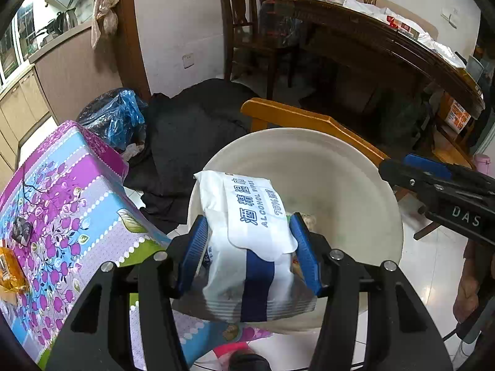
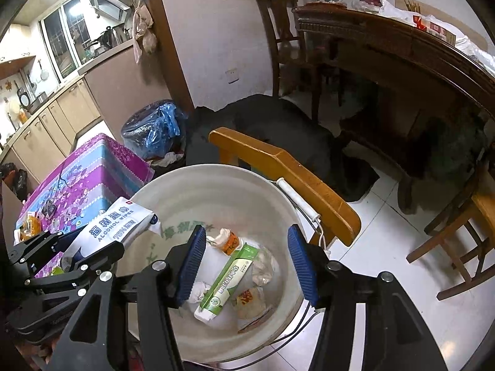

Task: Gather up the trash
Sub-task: 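Lower the grain bag into the basin and open right tool while left tool holds the wipes, then move both tools back over the table toward the remaining items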

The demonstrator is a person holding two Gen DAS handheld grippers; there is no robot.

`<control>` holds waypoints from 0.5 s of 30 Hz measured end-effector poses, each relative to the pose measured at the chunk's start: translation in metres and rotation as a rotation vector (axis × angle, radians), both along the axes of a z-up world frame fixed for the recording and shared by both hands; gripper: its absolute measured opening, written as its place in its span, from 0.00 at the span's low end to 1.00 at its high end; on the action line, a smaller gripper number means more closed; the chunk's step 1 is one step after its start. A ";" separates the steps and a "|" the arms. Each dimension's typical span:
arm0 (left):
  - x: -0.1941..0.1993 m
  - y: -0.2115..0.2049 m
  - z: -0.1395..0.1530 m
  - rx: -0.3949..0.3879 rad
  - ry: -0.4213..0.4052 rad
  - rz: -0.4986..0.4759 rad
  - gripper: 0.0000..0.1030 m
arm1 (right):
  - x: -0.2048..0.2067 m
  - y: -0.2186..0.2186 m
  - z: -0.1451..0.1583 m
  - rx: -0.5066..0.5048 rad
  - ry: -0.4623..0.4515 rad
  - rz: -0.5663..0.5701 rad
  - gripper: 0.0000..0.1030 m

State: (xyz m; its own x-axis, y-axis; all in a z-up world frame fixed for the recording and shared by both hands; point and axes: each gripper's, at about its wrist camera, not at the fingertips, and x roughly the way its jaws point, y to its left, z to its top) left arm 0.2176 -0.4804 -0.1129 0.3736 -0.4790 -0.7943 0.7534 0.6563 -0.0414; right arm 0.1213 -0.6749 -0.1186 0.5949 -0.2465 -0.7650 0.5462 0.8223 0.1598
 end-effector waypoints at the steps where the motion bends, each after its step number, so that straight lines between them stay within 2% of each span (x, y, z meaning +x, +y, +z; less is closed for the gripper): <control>1: 0.000 0.001 0.000 -0.002 0.000 0.002 0.51 | -0.001 0.001 0.001 -0.005 -0.002 0.001 0.54; 7: -0.002 0.015 0.003 -0.005 -0.004 0.014 0.51 | -0.007 0.016 0.015 -0.036 -0.039 0.010 0.57; 15: -0.001 0.054 0.008 -0.021 -0.021 0.061 0.55 | -0.025 0.053 0.038 -0.073 -0.155 0.029 0.70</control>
